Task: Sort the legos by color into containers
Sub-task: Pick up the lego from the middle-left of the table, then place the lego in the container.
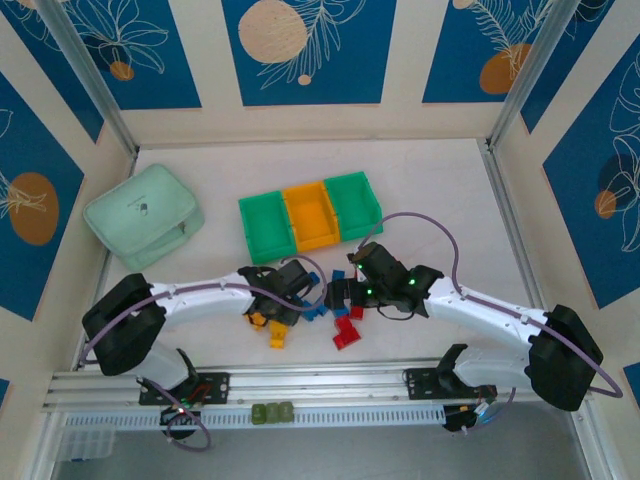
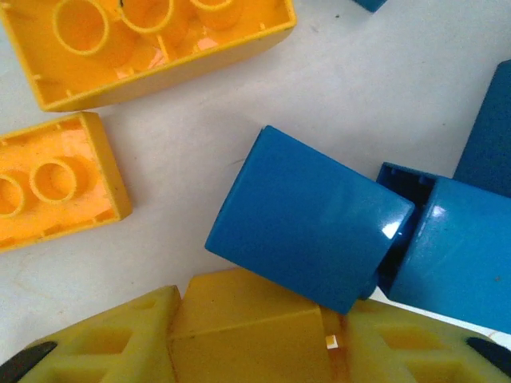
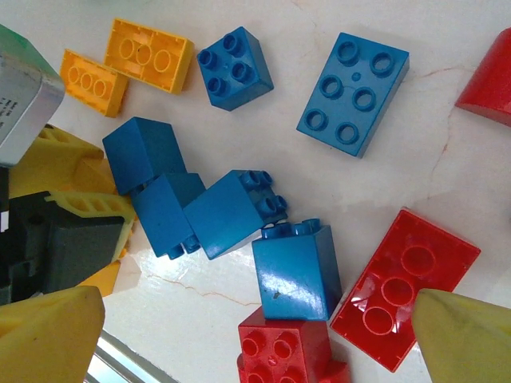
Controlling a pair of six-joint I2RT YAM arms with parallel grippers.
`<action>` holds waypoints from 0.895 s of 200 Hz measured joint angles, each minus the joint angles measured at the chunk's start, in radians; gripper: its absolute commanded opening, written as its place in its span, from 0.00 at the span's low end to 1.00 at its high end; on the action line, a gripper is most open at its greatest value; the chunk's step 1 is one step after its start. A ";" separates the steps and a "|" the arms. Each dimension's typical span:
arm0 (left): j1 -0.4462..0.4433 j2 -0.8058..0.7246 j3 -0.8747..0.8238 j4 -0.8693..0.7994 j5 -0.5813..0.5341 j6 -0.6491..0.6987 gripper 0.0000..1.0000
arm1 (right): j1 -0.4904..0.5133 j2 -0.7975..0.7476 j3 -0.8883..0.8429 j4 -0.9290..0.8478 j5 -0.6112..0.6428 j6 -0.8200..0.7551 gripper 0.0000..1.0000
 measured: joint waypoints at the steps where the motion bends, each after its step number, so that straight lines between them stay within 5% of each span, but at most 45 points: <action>1: 0.000 0.000 0.000 0.000 -0.001 0.000 0.45 | 0.000 0.000 0.000 0.000 0.000 0.000 0.99; 83: 0.039 -0.192 0.051 -0.095 -0.072 0.008 0.44 | 0.000 -0.001 0.104 -0.017 0.008 -0.064 0.99; 132: 0.244 -0.178 0.225 -0.110 -0.114 0.085 0.41 | -0.023 0.039 0.178 0.021 0.007 -0.094 0.99; 179: 0.417 0.036 0.386 -0.039 -0.107 0.149 0.40 | -0.076 0.106 0.223 0.051 0.009 -0.098 0.99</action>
